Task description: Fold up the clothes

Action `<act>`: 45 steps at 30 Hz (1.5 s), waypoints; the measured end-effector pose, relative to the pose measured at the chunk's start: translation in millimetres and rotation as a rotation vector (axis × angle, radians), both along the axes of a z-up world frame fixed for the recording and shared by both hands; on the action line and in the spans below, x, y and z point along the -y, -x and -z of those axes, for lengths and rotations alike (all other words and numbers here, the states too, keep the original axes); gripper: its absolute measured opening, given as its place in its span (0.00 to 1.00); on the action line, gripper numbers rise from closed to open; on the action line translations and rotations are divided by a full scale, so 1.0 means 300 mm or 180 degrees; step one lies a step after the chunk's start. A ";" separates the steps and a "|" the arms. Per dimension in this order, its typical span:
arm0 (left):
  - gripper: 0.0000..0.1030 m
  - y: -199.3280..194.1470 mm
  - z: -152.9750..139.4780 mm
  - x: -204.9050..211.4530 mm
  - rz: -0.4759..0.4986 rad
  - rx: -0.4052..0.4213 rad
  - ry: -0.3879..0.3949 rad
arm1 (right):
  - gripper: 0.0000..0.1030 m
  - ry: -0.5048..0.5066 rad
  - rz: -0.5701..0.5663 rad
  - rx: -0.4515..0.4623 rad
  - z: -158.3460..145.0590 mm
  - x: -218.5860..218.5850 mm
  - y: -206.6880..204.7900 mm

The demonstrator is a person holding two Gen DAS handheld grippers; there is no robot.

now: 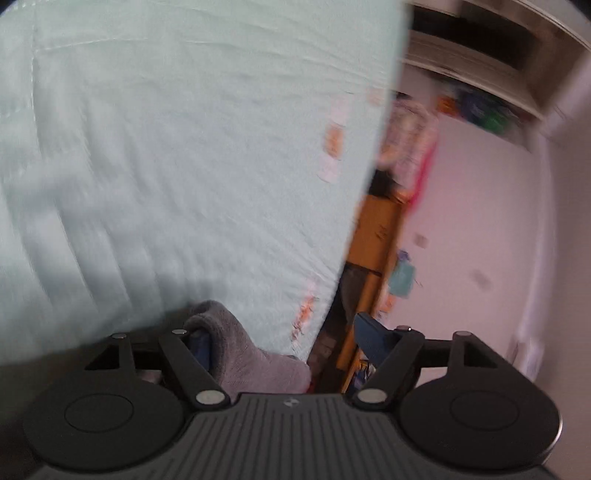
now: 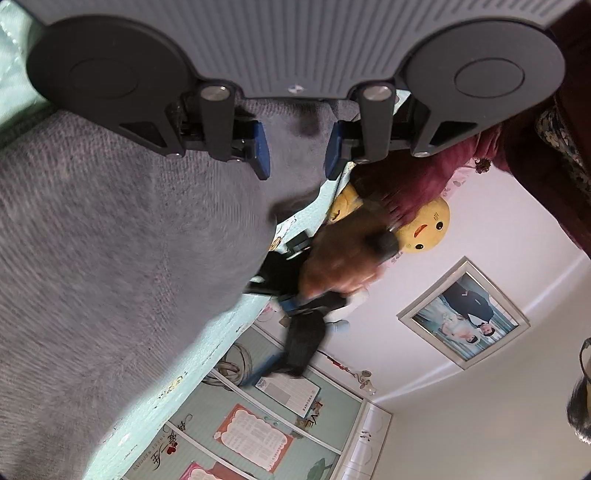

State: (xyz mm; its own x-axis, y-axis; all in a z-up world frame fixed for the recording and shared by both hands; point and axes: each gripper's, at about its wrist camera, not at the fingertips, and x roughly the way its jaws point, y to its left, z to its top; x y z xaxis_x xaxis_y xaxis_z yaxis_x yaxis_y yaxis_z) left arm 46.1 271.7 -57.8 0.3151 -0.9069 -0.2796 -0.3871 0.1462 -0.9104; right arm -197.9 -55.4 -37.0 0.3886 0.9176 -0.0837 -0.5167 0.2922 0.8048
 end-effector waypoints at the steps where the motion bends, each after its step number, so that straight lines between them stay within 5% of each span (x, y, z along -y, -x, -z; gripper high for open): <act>1: 0.73 -0.006 -0.016 0.020 0.0128 0.0109 -0.0100 | 0.31 0.0004 0.0000 0.0004 -0.001 -0.001 0.001; 4: 0.73 -0.008 -0.078 0.034 0.0321 0.0340 -0.0217 | 0.31 -0.0003 -0.0010 0.0004 -0.002 -0.001 0.000; 14: 0.73 -0.003 -0.055 0.067 0.0490 0.0295 -0.0424 | 0.34 0.0086 -0.0063 -0.0005 -0.060 0.006 -0.002; 18: 0.73 -0.014 -0.054 0.071 0.0483 0.0316 -0.0454 | 0.36 -0.0046 0.0325 0.0170 -0.131 0.078 0.013; 23: 0.71 -0.028 -0.053 0.077 0.0475 0.0343 -0.0492 | 0.43 0.0915 0.0937 0.0619 -0.266 0.122 -0.033; 26: 0.70 -0.033 -0.051 0.077 0.0464 0.0358 -0.0503 | 0.43 0.0775 0.1508 0.0643 -0.289 0.248 -0.074; 30: 0.69 -0.020 -0.043 0.059 0.0412 0.0364 -0.0456 | 0.68 0.1497 0.2278 0.0884 -0.318 0.373 -0.062; 32: 0.67 -0.008 -0.037 0.042 0.0400 0.0341 -0.0440 | 0.73 0.1566 0.2305 0.0692 -0.298 0.457 -0.091; 36: 0.64 0.005 -0.023 0.026 0.0343 0.0304 -0.0417 | 0.73 0.1100 0.2273 -0.0078 -0.221 0.647 -0.161; 45: 0.60 0.011 -0.012 0.004 0.0339 0.0213 -0.0439 | 0.74 0.0476 0.1547 -0.0622 -0.092 0.725 -0.173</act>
State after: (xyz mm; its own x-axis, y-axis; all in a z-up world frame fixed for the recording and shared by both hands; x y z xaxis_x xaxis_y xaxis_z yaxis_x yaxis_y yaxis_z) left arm 42.7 270.5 -54.2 0.2415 -0.8907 -0.3851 -0.3020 0.3082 -0.9021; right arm -146.1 -272.8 -9.5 0.7292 0.6086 -0.3127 -0.1384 0.5787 0.8037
